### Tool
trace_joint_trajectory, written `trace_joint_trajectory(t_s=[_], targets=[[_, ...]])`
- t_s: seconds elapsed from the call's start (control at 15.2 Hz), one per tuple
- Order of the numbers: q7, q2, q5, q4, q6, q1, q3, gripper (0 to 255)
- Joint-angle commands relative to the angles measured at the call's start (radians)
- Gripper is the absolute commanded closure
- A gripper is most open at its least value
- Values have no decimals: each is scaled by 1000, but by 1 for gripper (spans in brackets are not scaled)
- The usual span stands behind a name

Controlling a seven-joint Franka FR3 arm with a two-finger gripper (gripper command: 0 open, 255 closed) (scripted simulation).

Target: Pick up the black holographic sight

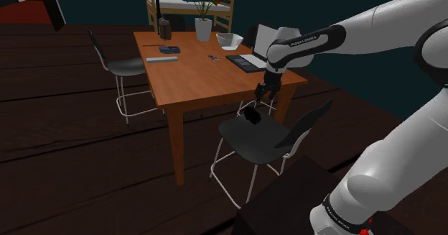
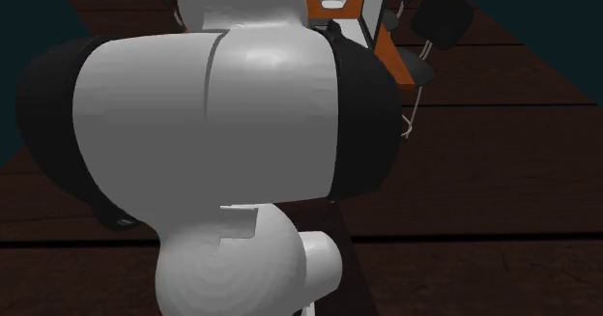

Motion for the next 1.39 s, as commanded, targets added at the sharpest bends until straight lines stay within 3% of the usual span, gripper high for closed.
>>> trace_joint_trajectory(t_s=[0.0,0.79,1.32], targets=[[-29,76,18,33,32,0,-11,0],[-200,546,155,337,132,-62,-15,0],[-221,614,183,325,210,-70,-3,0]])
